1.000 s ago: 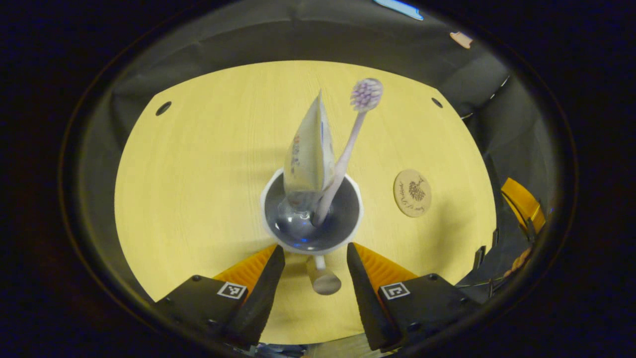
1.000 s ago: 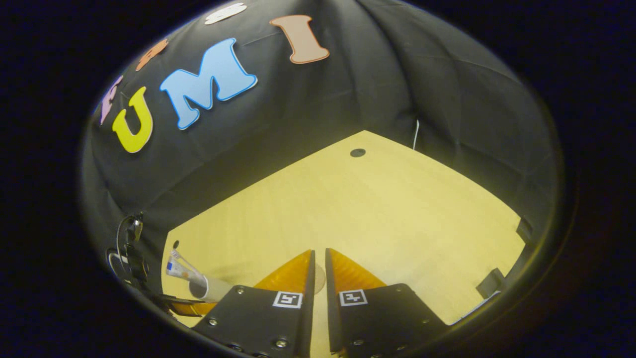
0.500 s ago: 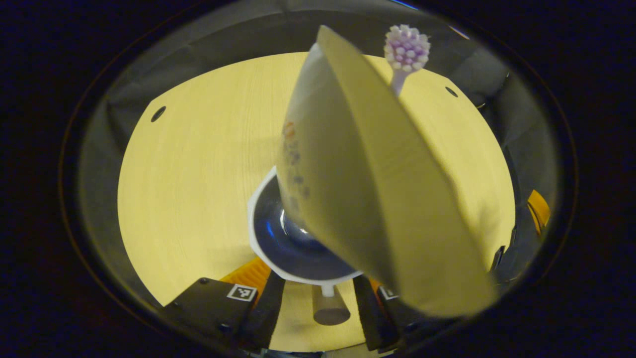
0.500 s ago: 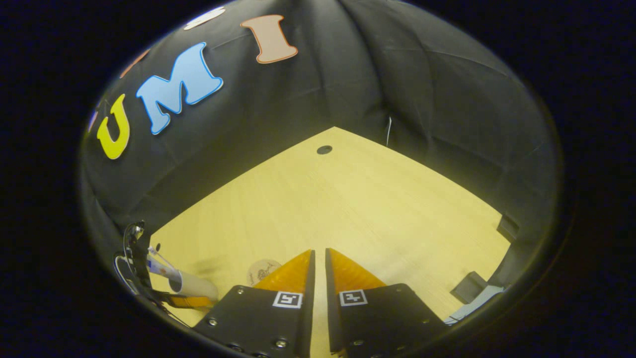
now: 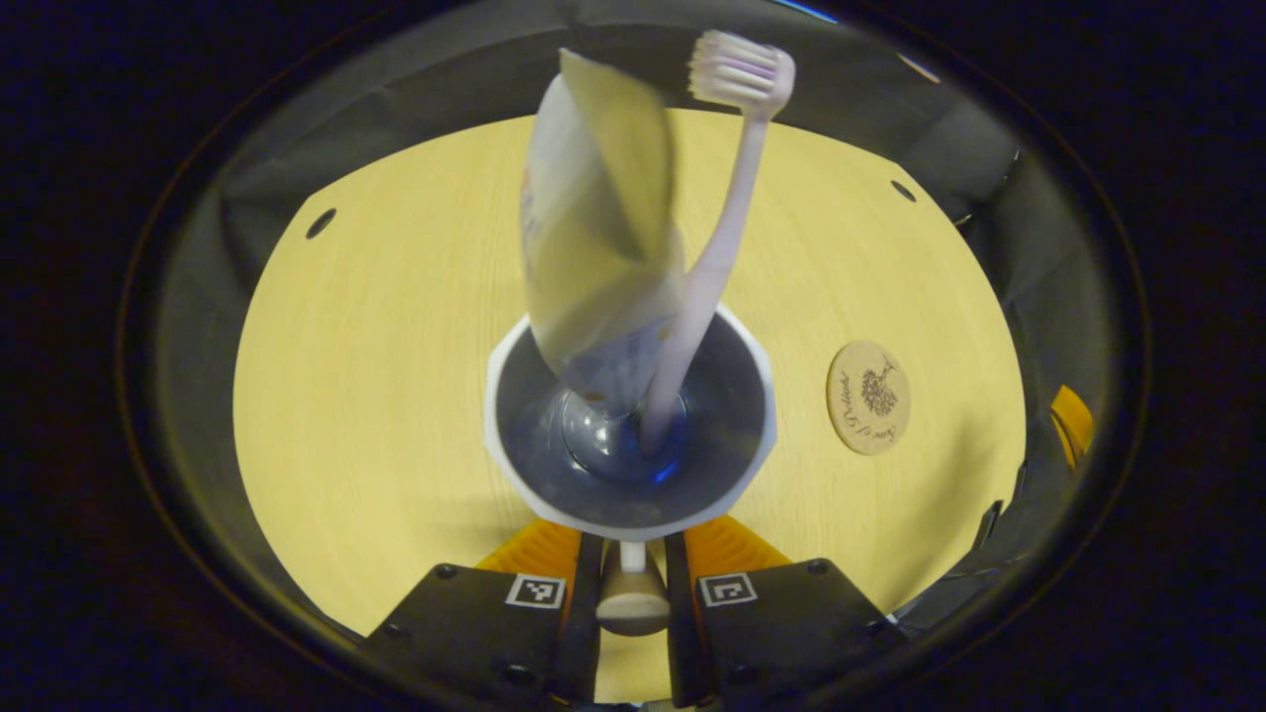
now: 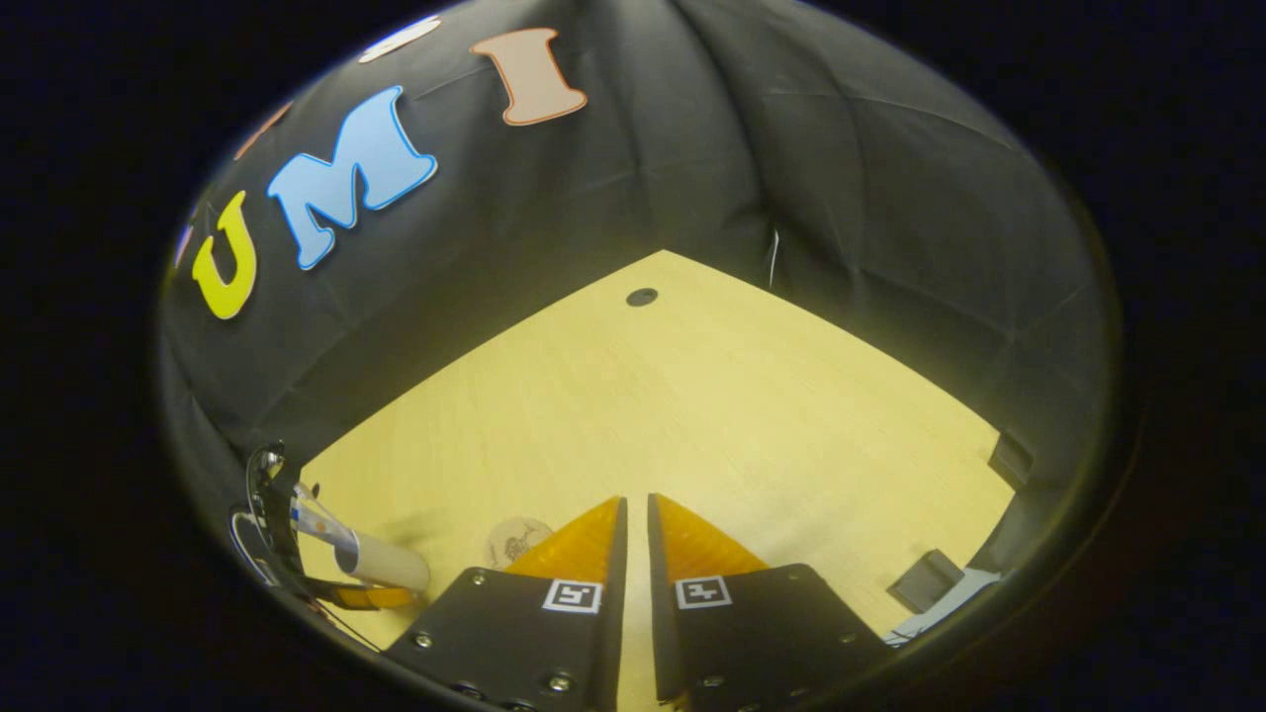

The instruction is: Put the toothbrush and toothpaste on the desktop into the cup, then pick up the cup and place it on the coaster on the desktop.

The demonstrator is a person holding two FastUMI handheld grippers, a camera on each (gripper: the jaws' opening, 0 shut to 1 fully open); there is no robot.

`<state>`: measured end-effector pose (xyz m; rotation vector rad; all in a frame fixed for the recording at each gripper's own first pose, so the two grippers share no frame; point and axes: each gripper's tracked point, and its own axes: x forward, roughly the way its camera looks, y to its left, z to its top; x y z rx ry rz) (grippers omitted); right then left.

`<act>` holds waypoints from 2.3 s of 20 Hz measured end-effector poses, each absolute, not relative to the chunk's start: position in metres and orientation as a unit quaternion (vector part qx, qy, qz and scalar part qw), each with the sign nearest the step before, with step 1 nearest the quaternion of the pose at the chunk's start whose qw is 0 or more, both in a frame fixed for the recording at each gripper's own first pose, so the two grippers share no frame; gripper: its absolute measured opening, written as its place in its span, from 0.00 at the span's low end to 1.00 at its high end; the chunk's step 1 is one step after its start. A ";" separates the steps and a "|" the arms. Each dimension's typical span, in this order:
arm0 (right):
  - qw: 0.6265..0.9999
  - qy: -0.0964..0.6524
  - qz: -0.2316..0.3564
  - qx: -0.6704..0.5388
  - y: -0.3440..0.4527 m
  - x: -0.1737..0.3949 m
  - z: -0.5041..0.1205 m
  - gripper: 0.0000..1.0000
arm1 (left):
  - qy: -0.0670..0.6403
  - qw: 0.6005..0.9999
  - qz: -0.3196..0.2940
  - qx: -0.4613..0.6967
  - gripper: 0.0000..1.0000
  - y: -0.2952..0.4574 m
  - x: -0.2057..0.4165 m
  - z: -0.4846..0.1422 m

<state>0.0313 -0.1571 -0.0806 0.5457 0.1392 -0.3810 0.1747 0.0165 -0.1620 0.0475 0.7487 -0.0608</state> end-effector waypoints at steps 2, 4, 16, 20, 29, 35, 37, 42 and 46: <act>0.942 0.070 -0.187 0.269 -0.159 0.031 -0.083 0.13 | 0.362 0.931 -0.033 0.022 0.35 0.011 0.173 -0.157; 0.942 0.071 -0.187 0.270 -0.163 0.030 -0.084 0.13 | 0.356 0.933 -0.039 0.029 0.35 0.001 0.174 -0.151; 0.927 0.062 -0.217 0.300 -0.217 0.003 -0.096 0.13 | 0.343 0.929 -0.106 0.095 0.35 -0.133 0.197 -0.129; 0.920 0.065 -0.225 0.315 -0.240 -0.008 -0.106 0.13 | 0.347 0.924 -0.121 0.104 0.36 -0.172 0.198 -0.133; 0.912 0.066 -0.224 0.338 -0.281 -0.009 -0.111 0.13 | 0.354 0.925 -0.102 0.090 0.35 -0.193 0.195 -0.143; 0.920 0.077 -0.201 0.328 -0.276 0.005 -0.112 0.13 | 0.365 0.925 -0.082 0.068 0.35 -0.183 0.187 -0.157; 0.922 0.082 -0.194 0.324 -0.272 0.010 -0.111 0.13 | 0.369 0.924 -0.079 0.058 0.35 -0.179 0.183 -0.161; 0.927 0.091 -0.182 0.314 -0.264 0.015 -0.115 0.13 | 0.371 0.924 -0.071 0.053 0.35 -0.178 0.181 -0.169; 0.925 0.098 -0.186 0.317 -0.264 0.014 -0.122 0.13 | 0.374 0.923 -0.068 0.056 0.35 -0.177 0.179 -0.174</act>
